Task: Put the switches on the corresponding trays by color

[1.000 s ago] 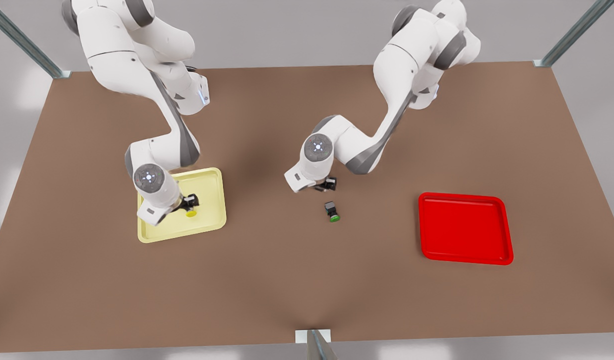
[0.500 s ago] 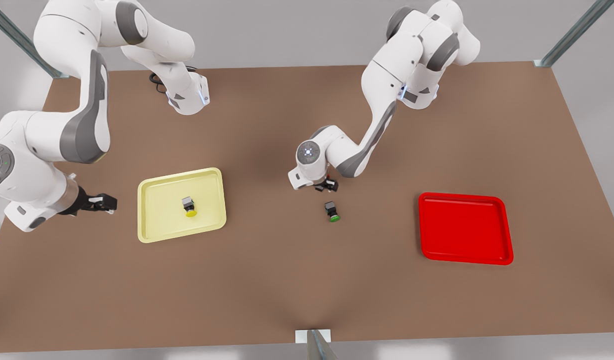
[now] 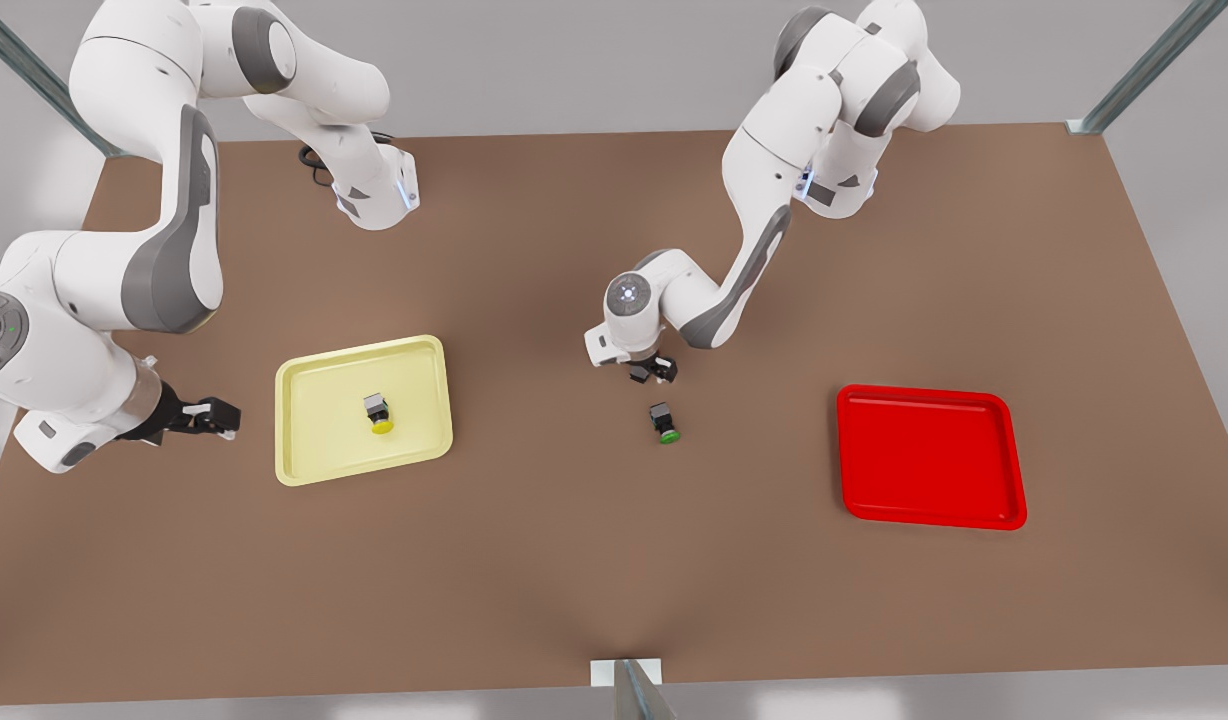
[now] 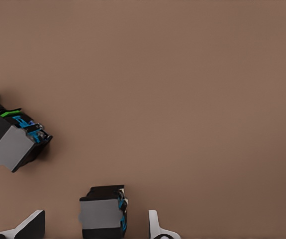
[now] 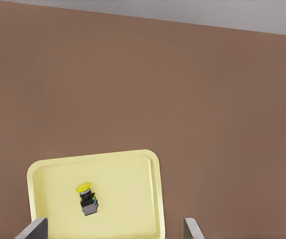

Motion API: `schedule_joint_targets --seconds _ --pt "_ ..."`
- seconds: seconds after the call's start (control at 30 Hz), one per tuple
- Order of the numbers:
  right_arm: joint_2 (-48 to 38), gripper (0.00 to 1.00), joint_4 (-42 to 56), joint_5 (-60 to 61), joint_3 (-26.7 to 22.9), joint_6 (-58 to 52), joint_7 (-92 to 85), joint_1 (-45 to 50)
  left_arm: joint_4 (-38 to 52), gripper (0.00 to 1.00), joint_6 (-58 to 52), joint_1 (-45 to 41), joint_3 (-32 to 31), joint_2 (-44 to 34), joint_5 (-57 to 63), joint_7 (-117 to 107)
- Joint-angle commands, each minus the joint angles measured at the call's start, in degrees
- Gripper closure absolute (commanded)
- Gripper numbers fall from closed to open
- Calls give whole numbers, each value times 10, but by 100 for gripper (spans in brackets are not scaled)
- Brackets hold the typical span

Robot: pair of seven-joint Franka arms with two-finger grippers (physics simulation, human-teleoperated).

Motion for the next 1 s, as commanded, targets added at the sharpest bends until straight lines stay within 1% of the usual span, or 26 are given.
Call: schedule_joint_targets --seconds 0.0,0.13,0.17,0.23,0.3,0.33,0.47,0.5,0.6,0.77,0.9,0.97 --pt "0 0 0 0 0 0 0 0 0 0 0 0 0 1 0 0" --pt "1 0 0 0 -1 9 0 0 0 0 1 0 -1 6 -1 0" --pt "1 0 -1 0 -1 15 0 0 0 2 7 0 -1 8 -5 -1" --pt "1 0 -1 0 -1 16 1 0 0 30 6 0 -1 7 -5 -1" --pt "1 0 -1 0 -1 15 2 -1 0 36 6 0 -1 7 -5 0" --pt "0 0 0 0 -1 15 37 0 0 36 6 0 0 7 -5 0" --pt "0 0 -1 0 -2 15 37 1 0 36 6 0 0 7 -5 0" --pt "0 0 -1 0 -2 15 38 1 0 39 6 0 -1 7 -5 0" --pt "1 0 -1 0 -2 15 39 1 0 39 6 0 0 7 -5 0" --pt "0 0 0 0 -2 16 37 0 0 43 6 0 0 7 -5 0" --pt "0 0 2 0 -1 25 39 0 1 43 6 0 -1 8 -5 0" --pt "0 0 1 1 -1 24 40 0 0 46 6 0 0 8 -5 0"
